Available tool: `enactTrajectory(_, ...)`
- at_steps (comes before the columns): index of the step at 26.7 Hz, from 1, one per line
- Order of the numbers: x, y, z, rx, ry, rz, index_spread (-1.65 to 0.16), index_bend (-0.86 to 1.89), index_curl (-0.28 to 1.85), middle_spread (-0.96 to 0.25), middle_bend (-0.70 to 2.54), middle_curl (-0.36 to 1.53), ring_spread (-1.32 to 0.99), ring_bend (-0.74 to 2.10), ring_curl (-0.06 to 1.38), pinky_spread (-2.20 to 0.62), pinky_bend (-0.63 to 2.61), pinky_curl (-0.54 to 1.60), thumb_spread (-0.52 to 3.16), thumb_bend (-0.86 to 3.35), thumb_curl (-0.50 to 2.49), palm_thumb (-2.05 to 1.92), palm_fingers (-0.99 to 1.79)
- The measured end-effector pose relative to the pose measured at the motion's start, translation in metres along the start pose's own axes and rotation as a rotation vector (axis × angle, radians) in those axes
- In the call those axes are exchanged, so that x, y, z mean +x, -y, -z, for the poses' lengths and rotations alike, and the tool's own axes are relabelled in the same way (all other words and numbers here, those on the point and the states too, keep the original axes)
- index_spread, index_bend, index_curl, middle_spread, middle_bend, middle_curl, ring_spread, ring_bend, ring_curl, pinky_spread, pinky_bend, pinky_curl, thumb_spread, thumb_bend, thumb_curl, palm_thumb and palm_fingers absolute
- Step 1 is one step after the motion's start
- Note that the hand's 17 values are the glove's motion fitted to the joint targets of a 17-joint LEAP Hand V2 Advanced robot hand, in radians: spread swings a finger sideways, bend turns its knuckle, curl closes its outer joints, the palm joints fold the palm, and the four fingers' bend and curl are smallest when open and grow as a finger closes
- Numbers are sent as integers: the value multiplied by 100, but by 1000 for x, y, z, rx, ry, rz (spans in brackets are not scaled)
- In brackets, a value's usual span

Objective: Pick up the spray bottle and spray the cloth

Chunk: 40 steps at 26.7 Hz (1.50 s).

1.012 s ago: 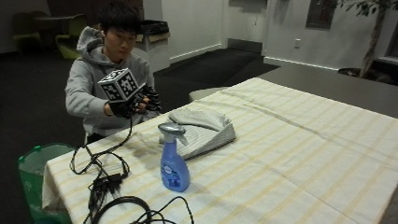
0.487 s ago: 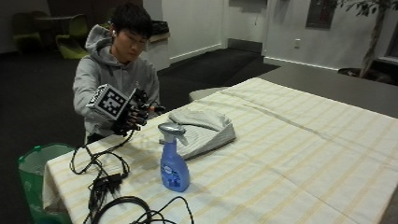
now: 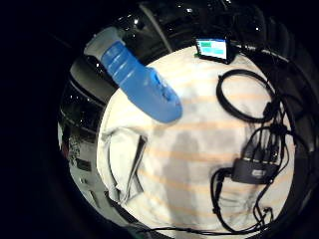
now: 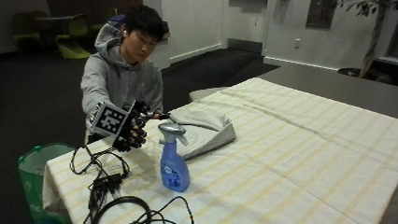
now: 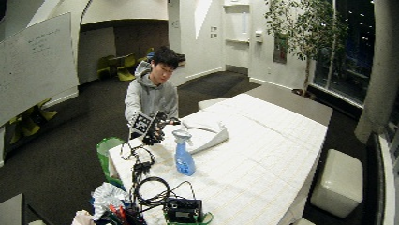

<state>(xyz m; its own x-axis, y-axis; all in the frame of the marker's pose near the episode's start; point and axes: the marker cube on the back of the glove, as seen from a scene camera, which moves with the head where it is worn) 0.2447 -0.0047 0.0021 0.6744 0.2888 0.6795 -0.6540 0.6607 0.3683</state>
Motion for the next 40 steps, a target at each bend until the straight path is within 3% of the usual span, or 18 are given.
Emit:
enactTrajectory(19,14,48,-23,56,102,-151,-29,13,13,-2,31,34,-1,40,25,17,51,34,95,-1,44,77,7)
enactTrajectory(31,9,47,-37,158,99,-216,-26,13,18,-7,32,36,-6,56,30,11,51,34,91,1,48,95,57)
enactTrajectory(40,9,35,-11,281,78,-202,-23,18,24,-9,34,40,-11,62,35,-13,57,35,90,4,50,108,120)
